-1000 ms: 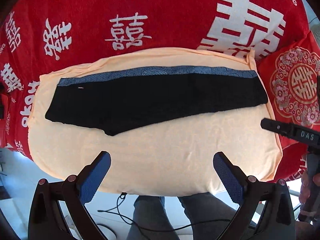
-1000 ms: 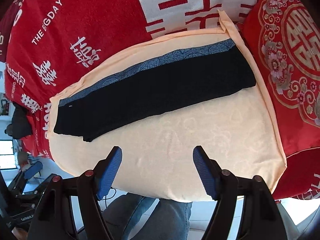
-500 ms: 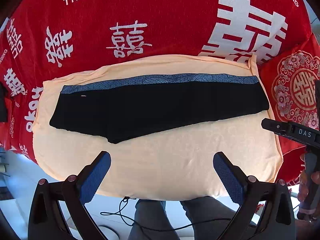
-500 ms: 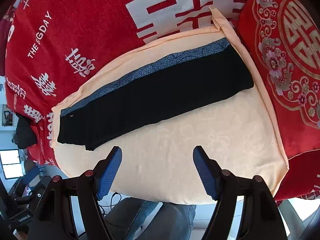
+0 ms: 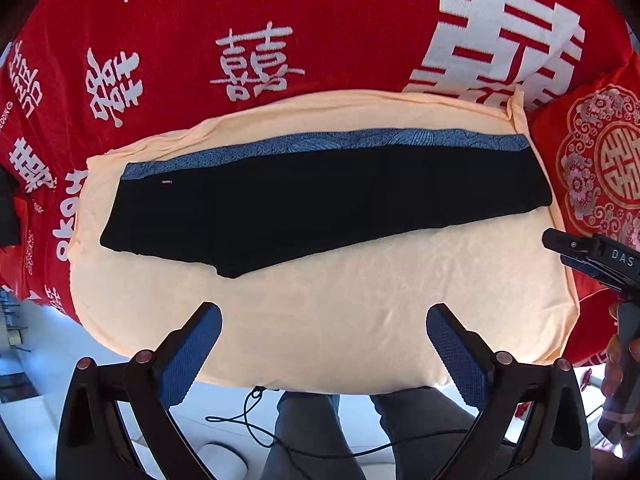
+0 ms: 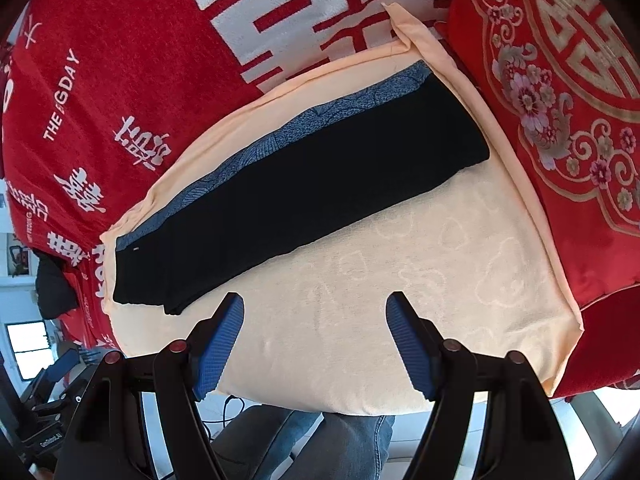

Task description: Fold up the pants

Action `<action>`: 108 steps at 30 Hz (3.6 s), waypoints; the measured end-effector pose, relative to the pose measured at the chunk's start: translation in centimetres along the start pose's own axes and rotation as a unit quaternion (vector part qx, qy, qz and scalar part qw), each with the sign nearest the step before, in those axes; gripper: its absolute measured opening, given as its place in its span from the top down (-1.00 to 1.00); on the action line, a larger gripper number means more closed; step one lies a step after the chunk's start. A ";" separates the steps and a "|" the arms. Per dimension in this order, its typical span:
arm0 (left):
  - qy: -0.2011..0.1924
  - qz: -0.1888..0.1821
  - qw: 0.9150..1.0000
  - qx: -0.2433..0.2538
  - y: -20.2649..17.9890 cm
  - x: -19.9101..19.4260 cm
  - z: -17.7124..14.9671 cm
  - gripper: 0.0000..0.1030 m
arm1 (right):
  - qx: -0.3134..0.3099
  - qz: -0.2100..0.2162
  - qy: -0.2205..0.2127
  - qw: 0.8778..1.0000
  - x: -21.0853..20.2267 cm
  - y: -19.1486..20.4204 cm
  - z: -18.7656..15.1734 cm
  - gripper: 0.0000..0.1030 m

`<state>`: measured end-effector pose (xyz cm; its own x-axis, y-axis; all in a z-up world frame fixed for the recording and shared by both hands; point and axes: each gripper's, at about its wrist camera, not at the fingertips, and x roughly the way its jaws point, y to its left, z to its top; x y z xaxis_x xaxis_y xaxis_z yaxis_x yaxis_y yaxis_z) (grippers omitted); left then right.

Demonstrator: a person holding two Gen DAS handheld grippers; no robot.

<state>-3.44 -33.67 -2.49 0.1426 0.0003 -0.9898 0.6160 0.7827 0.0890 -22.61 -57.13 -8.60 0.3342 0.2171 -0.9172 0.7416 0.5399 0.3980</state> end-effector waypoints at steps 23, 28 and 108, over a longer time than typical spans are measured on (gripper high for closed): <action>-0.058 0.043 0.997 -0.002 -7.8 18.5 13.4 -1.00 | 0.107 -0.069 -0.121 0.984 7.1 -12.2 8.1 0.42; -0.087 0.043 0.995 0.013 -9.9 20.1 16.0 -1.00 | 0.060 -0.107 -0.125 0.984 7.0 -10.9 8.2 0.43; -0.062 -0.043 0.996 0.044 -10.5 21.5 11.3 -1.00 | 0.216 0.194 -0.214 0.933 10.9 -12.1 7.1 0.55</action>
<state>1.96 -48.92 -23.45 0.1774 -0.1453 -0.9734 0.6954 0.7183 0.0195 -23.76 -67.09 -23.30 0.7586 -0.0666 -0.6481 0.6515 0.0894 0.7534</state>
